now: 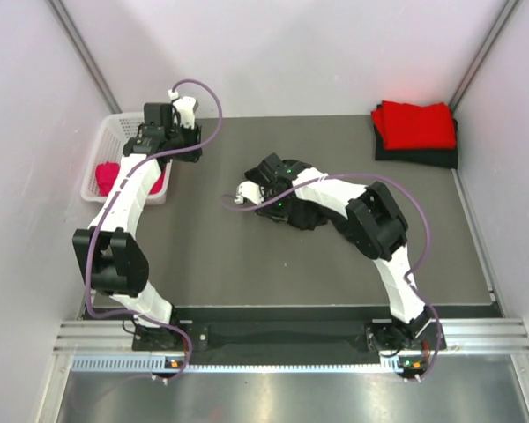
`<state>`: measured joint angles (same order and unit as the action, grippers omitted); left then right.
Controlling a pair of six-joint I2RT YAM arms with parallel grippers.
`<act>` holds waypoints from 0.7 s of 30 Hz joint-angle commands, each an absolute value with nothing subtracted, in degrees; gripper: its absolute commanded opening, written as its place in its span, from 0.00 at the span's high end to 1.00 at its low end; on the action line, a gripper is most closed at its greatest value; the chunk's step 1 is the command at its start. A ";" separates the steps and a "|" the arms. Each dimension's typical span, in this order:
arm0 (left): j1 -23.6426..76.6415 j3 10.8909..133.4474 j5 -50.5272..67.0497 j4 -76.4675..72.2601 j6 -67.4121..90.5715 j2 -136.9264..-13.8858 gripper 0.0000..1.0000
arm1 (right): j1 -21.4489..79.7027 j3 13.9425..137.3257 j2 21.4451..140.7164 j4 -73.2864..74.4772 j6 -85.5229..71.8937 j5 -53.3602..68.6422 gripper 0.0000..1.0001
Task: Fold and stack the t-shirts
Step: Flatten the tshirt out
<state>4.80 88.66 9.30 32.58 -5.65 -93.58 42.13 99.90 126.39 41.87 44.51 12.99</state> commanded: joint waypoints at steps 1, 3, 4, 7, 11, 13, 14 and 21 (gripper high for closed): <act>4.48 89.47 10.90 29.88 -4.66 -93.25 0.55 | 42.63 100.11 125.95 42.53 46.14 8.97 0.77; 4.48 90.26 11.07 29.97 -4.13 -93.69 0.55 | 42.54 100.11 125.95 43.50 46.67 8.00 0.89; 4.48 90.96 11.07 30.14 -3.87 -94.21 0.55 | 42.54 100.02 125.60 43.59 46.93 7.48 0.98; 4.48 92.19 10.46 29.62 -3.87 -94.66 0.55 | 42.63 101.51 122.35 42.63 48.16 7.29 1.00; 4.48 91.67 1.80 25.50 -4.31 -93.61 0.56 | 43.06 109.84 117.00 40.26 51.50 7.29 1.00; 4.31 91.14 -3.76 21.56 -4.39 -92.73 0.56 | 43.59 116.17 115.76 39.12 54.22 7.56 1.00; 4.13 91.40 -6.82 20.66 -4.57 -92.64 0.56 | 44.20 117.93 114.27 37.28 55.36 7.56 1.00; 3.43 94.83 -11.33 18.63 -7.29 -93.69 0.56 | 45.97 113.85 104.07 15.94 69.32 1.77 1.00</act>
